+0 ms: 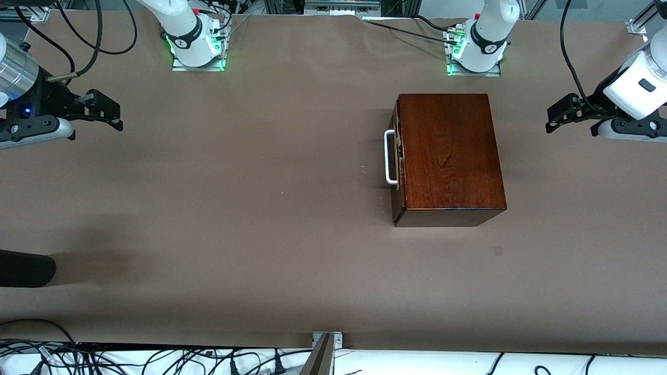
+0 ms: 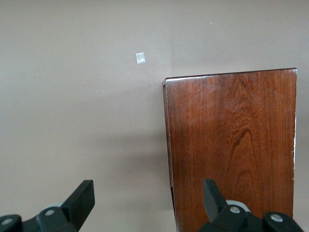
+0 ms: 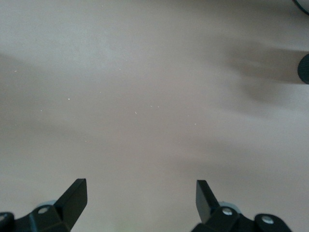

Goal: Open drawer, take yellow block, close drawer

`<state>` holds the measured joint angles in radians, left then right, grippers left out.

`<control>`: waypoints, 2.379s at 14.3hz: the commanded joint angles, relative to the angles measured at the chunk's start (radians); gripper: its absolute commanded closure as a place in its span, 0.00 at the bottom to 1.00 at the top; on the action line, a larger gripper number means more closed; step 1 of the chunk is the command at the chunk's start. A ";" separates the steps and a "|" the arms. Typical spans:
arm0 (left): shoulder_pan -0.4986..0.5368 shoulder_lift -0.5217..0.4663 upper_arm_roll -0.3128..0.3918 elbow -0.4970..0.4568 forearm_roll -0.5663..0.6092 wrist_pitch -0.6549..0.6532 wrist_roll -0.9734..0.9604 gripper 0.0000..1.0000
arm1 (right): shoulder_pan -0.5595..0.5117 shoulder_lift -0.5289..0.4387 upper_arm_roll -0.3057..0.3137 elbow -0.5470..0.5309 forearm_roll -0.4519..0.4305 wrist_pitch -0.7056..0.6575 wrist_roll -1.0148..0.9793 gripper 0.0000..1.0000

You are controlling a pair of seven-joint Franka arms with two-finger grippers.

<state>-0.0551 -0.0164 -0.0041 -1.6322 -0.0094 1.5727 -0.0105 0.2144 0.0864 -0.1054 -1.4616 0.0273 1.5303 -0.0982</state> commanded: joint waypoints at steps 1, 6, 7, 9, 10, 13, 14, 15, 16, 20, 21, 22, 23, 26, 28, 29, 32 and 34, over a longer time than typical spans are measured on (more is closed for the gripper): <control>0.000 0.012 -0.004 0.029 -0.004 -0.020 -0.005 0.00 | 0.002 -0.004 0.004 0.001 -0.006 0.011 -0.001 0.00; 0.003 0.013 -0.002 0.034 -0.008 -0.022 -0.006 0.00 | -0.006 -0.004 0.003 0.001 -0.001 0.011 -0.003 0.00; 0.003 0.013 -0.002 0.034 -0.008 -0.025 -0.006 0.00 | -0.006 -0.004 0.001 0.001 -0.001 0.011 -0.001 0.00; 0.003 0.015 -0.004 0.034 -0.008 -0.034 -0.003 0.00 | -0.003 -0.004 0.004 0.001 -0.004 0.005 -0.001 0.00; 0.003 0.015 -0.004 0.035 -0.018 -0.058 -0.002 0.00 | -0.003 -0.005 0.004 0.001 -0.003 0.002 -0.001 0.00; -0.002 0.013 -0.005 0.040 -0.021 -0.117 -0.002 0.00 | -0.003 -0.004 0.004 0.001 0.000 0.011 -0.001 0.00; -0.003 0.015 -0.011 0.043 -0.020 -0.126 0.000 0.00 | -0.003 -0.004 0.003 0.001 0.002 0.011 -0.001 0.00; -0.005 0.032 -0.022 0.042 -0.017 -0.158 0.001 0.00 | -0.003 -0.004 0.003 0.001 0.002 0.010 -0.001 0.00; -0.005 0.045 -0.030 0.049 -0.015 -0.196 0.004 0.00 | -0.006 -0.004 0.001 0.001 0.002 0.011 -0.001 0.00; -0.018 0.117 -0.140 0.066 -0.023 -0.211 0.032 0.00 | -0.006 -0.004 0.001 0.001 0.003 0.025 -0.001 0.00; -0.020 0.145 -0.178 0.077 -0.037 -0.188 0.021 0.00 | -0.006 -0.004 0.001 0.000 0.003 0.022 -0.001 0.00; -0.020 0.167 -0.206 0.086 -0.044 -0.151 -0.015 0.00 | -0.007 -0.004 0.001 0.000 0.003 0.024 -0.003 0.00; -0.023 0.182 -0.226 0.089 -0.044 -0.119 -0.075 0.00 | -0.006 -0.004 0.001 0.001 0.003 0.024 -0.008 0.00; -0.089 0.220 -0.292 0.091 -0.041 -0.044 -0.299 0.00 | -0.001 -0.007 0.007 0.001 -0.003 0.019 -0.005 0.00; -0.193 0.263 -0.292 0.089 -0.031 0.036 -0.493 0.00 | -0.001 -0.007 0.006 0.001 -0.003 0.019 -0.008 0.00; -0.233 0.291 -0.292 0.088 -0.021 0.064 -0.591 0.00 | -0.001 -0.007 0.006 0.001 -0.006 0.017 -0.008 0.00; -0.362 0.366 -0.292 0.088 0.093 0.142 -0.793 0.00 | -0.001 -0.007 0.006 0.001 -0.006 0.017 -0.008 0.00; -0.425 0.410 -0.293 0.088 0.170 0.155 -0.882 0.00 | -0.001 -0.005 0.006 0.001 -0.010 0.019 -0.009 0.00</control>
<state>-0.4285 0.3368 -0.3044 -1.5820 0.0891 1.7242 -0.8102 0.2146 0.0864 -0.1033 -1.4616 0.0273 1.5508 -0.0989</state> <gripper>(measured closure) 0.000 0.000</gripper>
